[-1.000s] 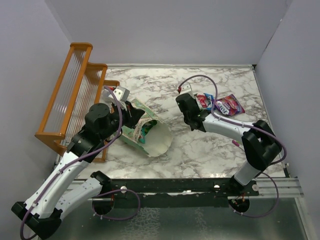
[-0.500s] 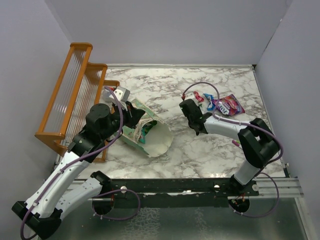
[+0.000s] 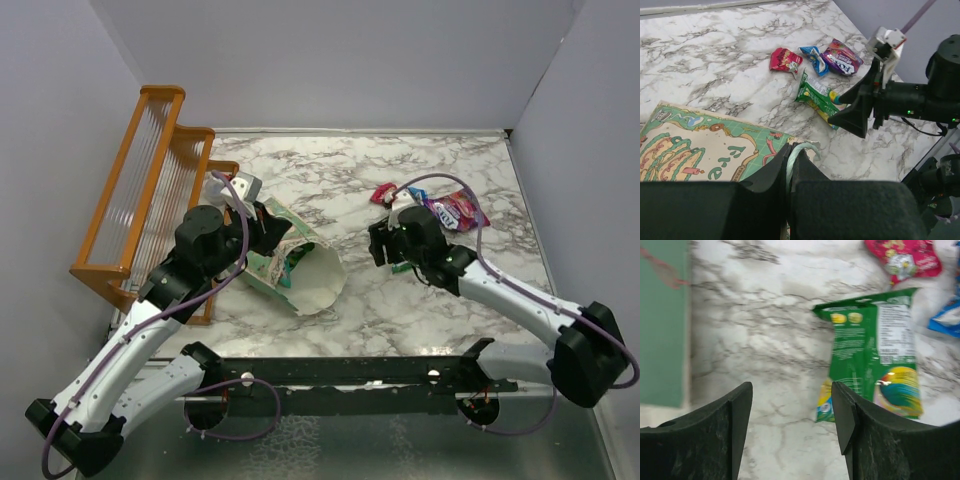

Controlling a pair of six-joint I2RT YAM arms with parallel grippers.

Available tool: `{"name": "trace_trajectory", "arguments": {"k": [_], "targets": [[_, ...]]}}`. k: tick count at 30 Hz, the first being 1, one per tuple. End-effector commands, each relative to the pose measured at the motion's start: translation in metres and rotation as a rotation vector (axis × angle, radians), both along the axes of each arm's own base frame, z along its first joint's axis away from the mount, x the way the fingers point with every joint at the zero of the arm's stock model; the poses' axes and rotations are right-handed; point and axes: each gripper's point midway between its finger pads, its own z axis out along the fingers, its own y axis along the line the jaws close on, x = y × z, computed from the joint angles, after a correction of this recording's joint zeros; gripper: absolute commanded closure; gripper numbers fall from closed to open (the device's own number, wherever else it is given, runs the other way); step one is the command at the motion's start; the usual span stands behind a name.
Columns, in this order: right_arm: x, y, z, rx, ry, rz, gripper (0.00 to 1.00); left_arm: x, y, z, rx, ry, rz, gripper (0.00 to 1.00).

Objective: Take the snacks out of the paper bag
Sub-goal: Adjust the snack in the paper bag.

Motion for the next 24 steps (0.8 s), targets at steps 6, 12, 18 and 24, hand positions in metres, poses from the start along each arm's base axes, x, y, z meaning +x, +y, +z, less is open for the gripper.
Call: {"name": "trace_trajectory", "arguments": {"k": [6,12,18,24], "targets": [[-0.085,0.077,0.073,0.513,-0.052,0.503,0.34,0.000,-0.005,0.011,-0.034,0.009,-0.012,1.00],[-0.130,0.116,0.113,0.608,-0.172,0.739,0.36,0.000,-0.002,0.017,-0.039,-0.003,0.002,1.00],[-0.148,0.150,0.110,0.551,-0.328,0.839,0.36,0.001,0.002,0.015,-0.028,0.013,0.024,1.00],[-0.127,0.181,0.097,0.381,-0.423,0.850,0.35,-0.001,0.004,0.015,-0.036,0.014,0.029,1.00]]}}
